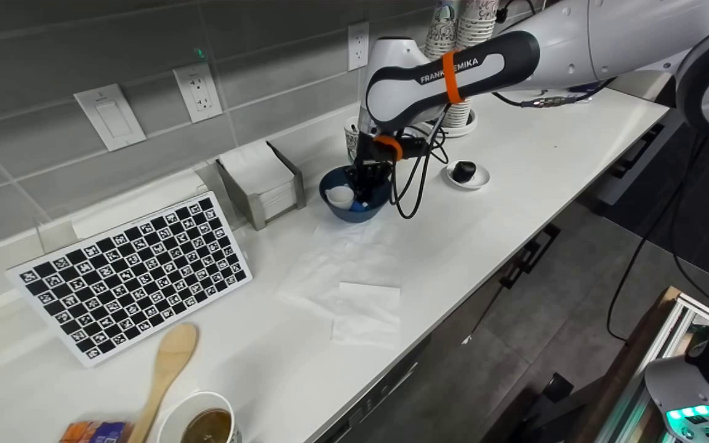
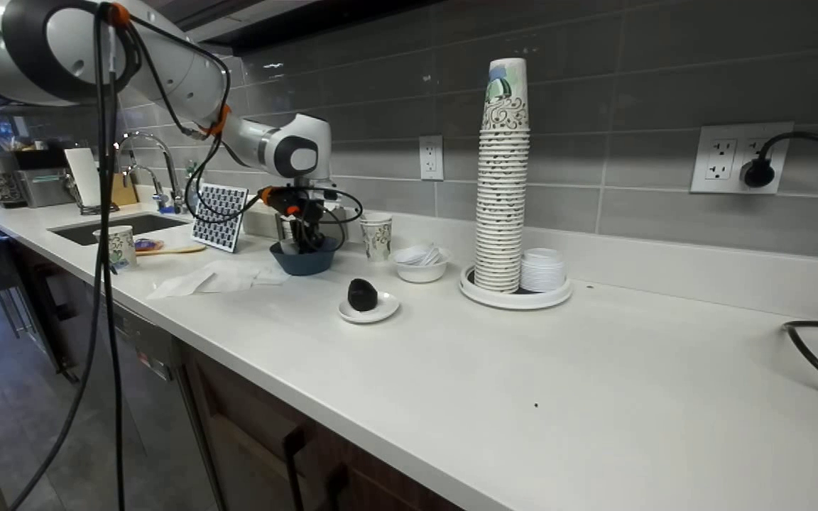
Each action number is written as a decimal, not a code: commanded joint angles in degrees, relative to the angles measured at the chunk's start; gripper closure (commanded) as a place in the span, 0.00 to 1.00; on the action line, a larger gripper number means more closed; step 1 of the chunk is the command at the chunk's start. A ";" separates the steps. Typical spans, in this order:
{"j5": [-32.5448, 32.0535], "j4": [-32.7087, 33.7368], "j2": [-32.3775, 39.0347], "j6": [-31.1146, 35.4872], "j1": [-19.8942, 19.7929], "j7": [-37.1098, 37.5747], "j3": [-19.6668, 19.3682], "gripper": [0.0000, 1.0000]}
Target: Remove the marker and clip from the bowl
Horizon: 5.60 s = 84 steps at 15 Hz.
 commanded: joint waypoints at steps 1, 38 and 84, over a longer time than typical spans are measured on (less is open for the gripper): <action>-1.45 1.03 1.20 0.06 1.96 1.76 -1.36 0.47; 1.29 -4.94 -6.11 -0.55 1.20 1.51 0.19 0.16; 9.98 -15.64 -17.20 12.00 -1.56 6.07 0.23 0.95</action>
